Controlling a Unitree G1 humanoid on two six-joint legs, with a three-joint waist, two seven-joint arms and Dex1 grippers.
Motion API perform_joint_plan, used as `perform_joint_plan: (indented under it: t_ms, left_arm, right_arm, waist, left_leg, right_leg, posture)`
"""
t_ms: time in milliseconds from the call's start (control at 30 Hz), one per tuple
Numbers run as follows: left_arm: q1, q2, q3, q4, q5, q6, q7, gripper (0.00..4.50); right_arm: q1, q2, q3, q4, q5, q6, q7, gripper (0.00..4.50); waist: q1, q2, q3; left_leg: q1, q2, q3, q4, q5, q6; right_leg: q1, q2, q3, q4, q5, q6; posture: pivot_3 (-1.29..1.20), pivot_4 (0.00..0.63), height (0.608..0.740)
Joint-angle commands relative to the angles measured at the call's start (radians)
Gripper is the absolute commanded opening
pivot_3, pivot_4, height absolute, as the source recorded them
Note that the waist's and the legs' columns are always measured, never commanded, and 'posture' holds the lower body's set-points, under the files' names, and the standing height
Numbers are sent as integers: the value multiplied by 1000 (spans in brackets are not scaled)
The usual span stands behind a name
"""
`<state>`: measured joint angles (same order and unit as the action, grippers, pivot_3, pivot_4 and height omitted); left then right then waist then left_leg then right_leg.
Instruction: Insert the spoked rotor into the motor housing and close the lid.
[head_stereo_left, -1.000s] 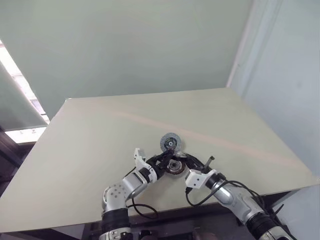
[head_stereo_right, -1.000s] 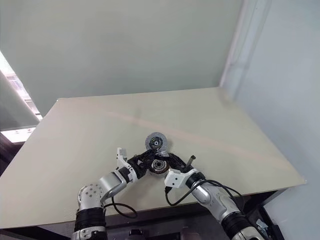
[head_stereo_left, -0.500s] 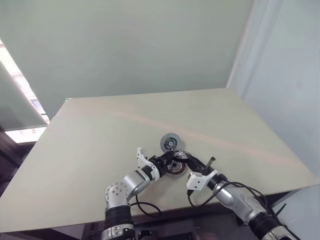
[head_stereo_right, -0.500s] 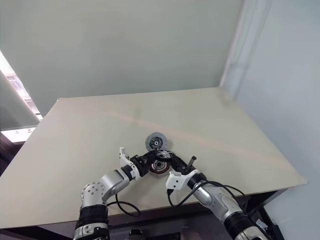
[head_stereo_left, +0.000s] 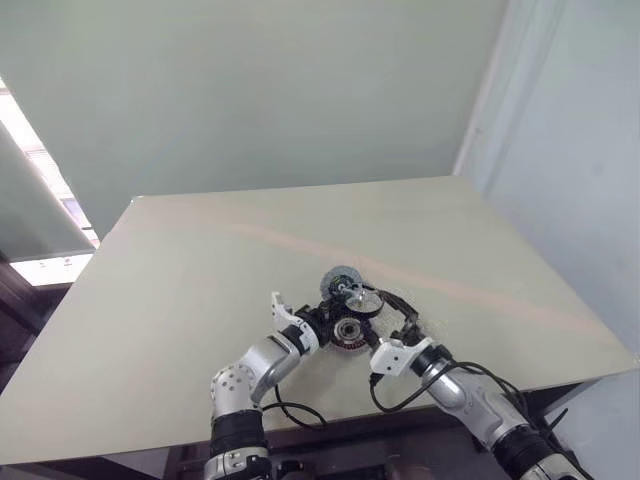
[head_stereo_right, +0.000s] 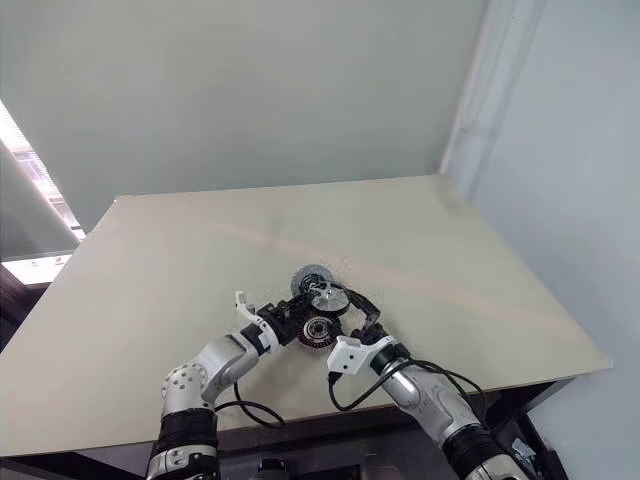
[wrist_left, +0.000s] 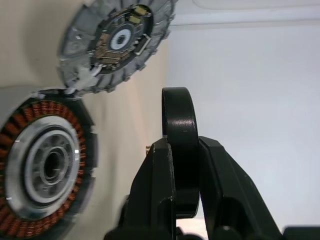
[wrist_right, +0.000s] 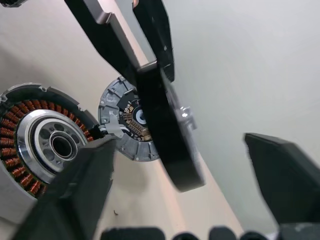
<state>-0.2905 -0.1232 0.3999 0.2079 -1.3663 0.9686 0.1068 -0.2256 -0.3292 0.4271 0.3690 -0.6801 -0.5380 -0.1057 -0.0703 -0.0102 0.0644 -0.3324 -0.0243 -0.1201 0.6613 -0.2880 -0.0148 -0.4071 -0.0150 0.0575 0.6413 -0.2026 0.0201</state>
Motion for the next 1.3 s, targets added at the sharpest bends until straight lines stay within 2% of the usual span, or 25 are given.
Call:
perform_joint_plan:
  t_ms: [33,167,333,433,567,833,1167,1300]
  left_arm:
    - [-7,-50,-2,-48,-87,7,12,282]
    - [18,-7,-9,-82,-135,33,6,282]
    - [41,55,5,-108,-181,51,-21,282]
    - [45,84,6,-110,-189,51,-40,282]
    - [57,123,-3,-103,-183,58,-76,282]
    - [93,176,-48,-22,-75,61,-172,282]
    - [48,150,-69,131,140,-64,-291,282]
    - [39,143,-60,155,184,-76,-307,282]
  right_arm:
    - [3,20,-47,-17,78,49,24,4483]
    - [32,47,-78,-20,188,91,96,4483]
    - [122,165,-183,-109,587,270,334,4483]
    - [160,159,-206,-188,734,408,489,4483]
    - [198,131,-246,-282,860,550,597,4483]
    - [245,77,-286,-373,880,623,637,4483]
    - [256,89,-276,-404,857,623,613,4483]
    - [261,90,-277,-415,853,625,607,4483]
  waist:
    - [0,0,0]
    - [0,0,0]
    - [0,0,0]
    - [0,0,0]
    - [0,0,0]
    - [0,2,-1]
    - [-6,2,-1]
    - [-6,2,-1]
  left_leg:
    - [0,0,0,0,0,0]
    - [0,0,0,0,0,0]
    - [0,1,0,-1,0,0]
    - [1,1,0,0,0,0]
    - [1,1,0,1,0,0]
    - [2,1,0,-1,0,0]
    - [3,2,2,-2,0,0]
    - [3,2,2,-2,0,0]
  right_leg:
    - [0,0,0,0,0,0]
    - [0,0,0,0,0,0]
    - [0,1,0,0,0,0]
    - [1,1,0,0,0,0]
    - [2,1,0,0,0,0]
    - [1,1,-1,0,0,0]
    - [0,1,0,0,0,0]
    - [0,1,0,0,0,0]
  posture:
    - [0,0,740]
    - [0,0,740]
    - [0,0,740]
    - [0,0,740]
    - [0,0,740]
    - [0,0,740]
    - [0,0,740]
    - [0,0,740]
